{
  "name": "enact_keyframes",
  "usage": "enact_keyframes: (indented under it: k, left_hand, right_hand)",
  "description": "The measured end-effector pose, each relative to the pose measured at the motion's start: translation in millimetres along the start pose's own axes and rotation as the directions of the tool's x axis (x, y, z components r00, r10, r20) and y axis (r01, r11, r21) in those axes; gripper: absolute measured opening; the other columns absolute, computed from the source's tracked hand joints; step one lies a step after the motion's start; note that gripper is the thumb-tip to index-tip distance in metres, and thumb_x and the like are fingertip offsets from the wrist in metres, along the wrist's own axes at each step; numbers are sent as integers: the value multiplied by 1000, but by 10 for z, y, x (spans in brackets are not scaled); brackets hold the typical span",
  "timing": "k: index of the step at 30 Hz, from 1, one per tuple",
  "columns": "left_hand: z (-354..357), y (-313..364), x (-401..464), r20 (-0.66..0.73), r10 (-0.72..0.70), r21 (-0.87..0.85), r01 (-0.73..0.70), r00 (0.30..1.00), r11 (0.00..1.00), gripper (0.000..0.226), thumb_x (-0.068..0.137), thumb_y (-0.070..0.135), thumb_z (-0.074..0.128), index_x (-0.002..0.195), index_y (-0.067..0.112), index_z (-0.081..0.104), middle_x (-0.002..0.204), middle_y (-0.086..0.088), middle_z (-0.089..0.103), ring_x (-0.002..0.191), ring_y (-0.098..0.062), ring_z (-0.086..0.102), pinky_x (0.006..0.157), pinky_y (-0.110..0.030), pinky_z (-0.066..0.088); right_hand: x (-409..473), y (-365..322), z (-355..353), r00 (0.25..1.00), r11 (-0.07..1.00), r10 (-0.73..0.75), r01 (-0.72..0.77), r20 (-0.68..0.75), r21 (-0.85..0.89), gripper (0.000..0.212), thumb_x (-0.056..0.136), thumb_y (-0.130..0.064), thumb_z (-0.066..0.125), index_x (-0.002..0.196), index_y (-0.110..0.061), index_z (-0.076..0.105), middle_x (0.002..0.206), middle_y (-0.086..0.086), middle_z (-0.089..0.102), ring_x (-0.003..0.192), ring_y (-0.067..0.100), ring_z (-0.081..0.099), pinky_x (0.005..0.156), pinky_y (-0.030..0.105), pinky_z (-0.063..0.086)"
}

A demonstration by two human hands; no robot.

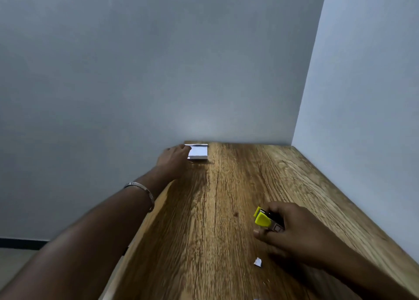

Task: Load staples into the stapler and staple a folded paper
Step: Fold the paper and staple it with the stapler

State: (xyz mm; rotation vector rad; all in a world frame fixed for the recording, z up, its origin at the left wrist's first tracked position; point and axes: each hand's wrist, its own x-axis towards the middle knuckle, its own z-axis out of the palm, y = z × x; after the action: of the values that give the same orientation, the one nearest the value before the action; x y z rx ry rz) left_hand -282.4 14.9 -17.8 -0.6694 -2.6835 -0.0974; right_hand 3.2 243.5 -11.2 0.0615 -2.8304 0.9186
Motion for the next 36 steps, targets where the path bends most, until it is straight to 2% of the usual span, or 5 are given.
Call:
enact_keyframes:
  k: [5,11,16,29,36]
  left_hand:
    - [128,36,192,34,-17,-11,18,999,1000,47,87,23,56,133,12,51,137,-11,54,114,-34,59,89,-42,47]
    - [268,64,198,-32,-16,-96,13,999,995,52,89,20,58,138,8,47,141,-16,51,115,-41,58,91,-47,47]
    - [254,48,129,-68,-20,-111,13,997,994,53,87,16,60,138,8,46,142,-16,51,118,-41,56,94,-46,45]
    - [259,-40,42,-92,-5,-141,-8,996,990,49,92,14,55,140,10,47,143,-13,52,118,-39,56,93,-46,45]
    - [265,-146,89,-74,-4,-159,-8,997,987,52,90,18,59,141,14,47,143,-12,53,120,-38,56,95,-45,45]
  right_hand:
    - [-72,39,-48,986,997,8,-20,166,75,25,72,-47,67,94,-48,56,85,-23,68,68,-4,63,57,13,48]
    - [-235,29,-144,966,978,-26,-29,259,206,33,77,-45,71,108,-45,61,103,-14,71,95,5,68,86,34,56]
    - [-274,-12,-26,981,987,-117,132,157,-89,50,75,-32,84,121,-41,66,106,-22,62,100,-4,58,87,22,48]
    - [-250,101,13,980,974,-136,159,147,-162,29,72,-40,84,87,-56,65,94,-18,62,90,0,58,78,30,49]
    - [115,-47,-260,980,981,-146,162,137,-111,69,73,-76,55,130,-37,62,107,-22,64,100,-5,61,81,22,52]
